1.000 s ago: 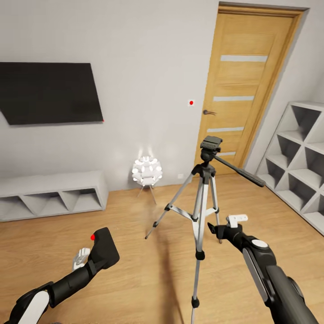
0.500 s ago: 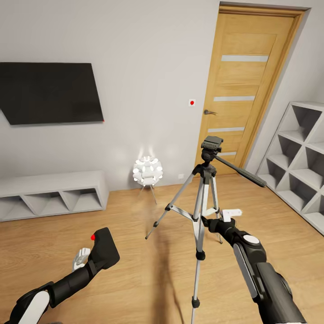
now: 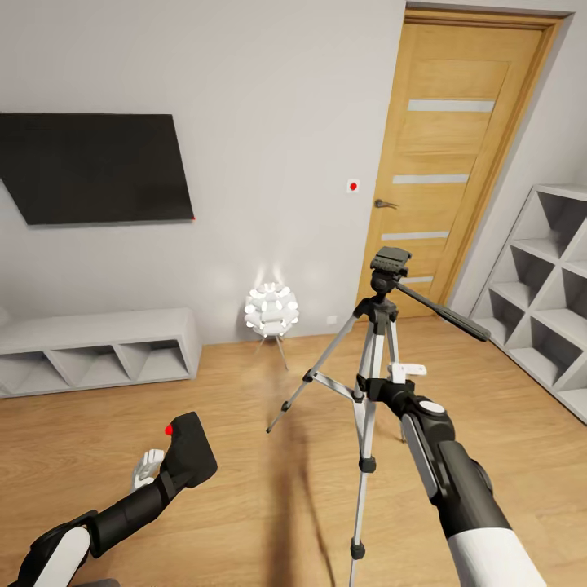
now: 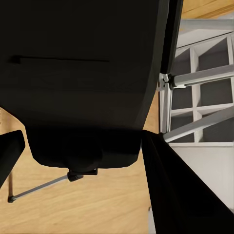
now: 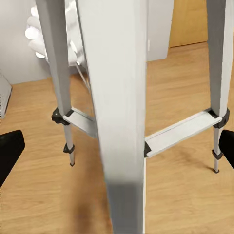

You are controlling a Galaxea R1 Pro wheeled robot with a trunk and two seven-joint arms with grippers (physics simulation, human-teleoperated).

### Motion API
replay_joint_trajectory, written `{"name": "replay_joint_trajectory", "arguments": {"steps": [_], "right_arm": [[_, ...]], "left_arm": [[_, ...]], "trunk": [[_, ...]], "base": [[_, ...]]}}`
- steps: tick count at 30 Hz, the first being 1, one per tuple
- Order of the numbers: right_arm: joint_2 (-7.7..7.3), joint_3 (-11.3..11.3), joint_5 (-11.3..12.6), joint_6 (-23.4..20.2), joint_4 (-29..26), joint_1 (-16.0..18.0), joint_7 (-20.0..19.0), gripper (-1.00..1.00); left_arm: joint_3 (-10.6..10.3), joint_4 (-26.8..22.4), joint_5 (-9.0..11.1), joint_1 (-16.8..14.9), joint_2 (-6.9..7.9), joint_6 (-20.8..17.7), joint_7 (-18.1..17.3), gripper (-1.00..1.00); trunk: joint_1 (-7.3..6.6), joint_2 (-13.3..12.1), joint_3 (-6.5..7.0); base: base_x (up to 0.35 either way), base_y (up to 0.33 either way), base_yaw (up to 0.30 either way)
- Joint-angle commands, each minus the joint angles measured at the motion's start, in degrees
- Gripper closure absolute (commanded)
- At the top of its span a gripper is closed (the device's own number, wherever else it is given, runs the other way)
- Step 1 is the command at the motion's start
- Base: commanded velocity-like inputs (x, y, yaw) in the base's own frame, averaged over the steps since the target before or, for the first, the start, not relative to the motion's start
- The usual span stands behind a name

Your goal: Attach the digital camera to the camera tripod in the bedroom.

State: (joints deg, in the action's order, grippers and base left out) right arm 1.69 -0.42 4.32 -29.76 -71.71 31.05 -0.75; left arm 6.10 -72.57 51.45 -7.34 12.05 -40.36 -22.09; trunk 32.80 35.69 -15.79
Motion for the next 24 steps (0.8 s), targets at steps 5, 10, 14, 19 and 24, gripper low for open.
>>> {"name": "replay_joint_trajectory", "arguments": {"steps": [5,10,14,19,24], "right_arm": [[2.51,0.04,0.16,-0.23,0.83,0.47,2.28,-1.00],[3.28,0.06,0.29,-0.16,2.21,1.38,3.84,-1.00],[3.39,0.05,0.58,-0.06,3.29,2.07,4.17,-1.00],[3.41,-0.04,0.64,-0.04,3.53,2.22,4.24,1.00],[3.35,-0.15,0.53,-0.04,3.59,2.20,4.26,1.00]], "left_arm": [[0.07,-0.03,0.28,-0.04,-0.01,-0.42,-0.22,1.00],[0.06,-0.03,0.31,-0.04,-0.01,-0.42,-0.30,1.00],[0.06,-0.04,0.31,-0.04,-0.01,-0.42,-0.32,1.00],[0.06,-0.04,0.32,-0.04,-0.01,-0.42,-0.32,1.00],[-0.01,-0.10,0.32,-0.04,-0.01,-0.42,-0.32,1.00]], "trunk": [[0.02,0.08,-0.09],[0.02,0.08,-0.09],[0.02,0.08,-0.09],[0.02,0.08,-0.09],[0.02,0.08,-0.09]], "base": [[0.000,0.000,0.000],[0.000,0.000,0.000],[0.000,0.000,0.000],[0.000,0.000,0.000],[0.000,0.000,0.000]]}}
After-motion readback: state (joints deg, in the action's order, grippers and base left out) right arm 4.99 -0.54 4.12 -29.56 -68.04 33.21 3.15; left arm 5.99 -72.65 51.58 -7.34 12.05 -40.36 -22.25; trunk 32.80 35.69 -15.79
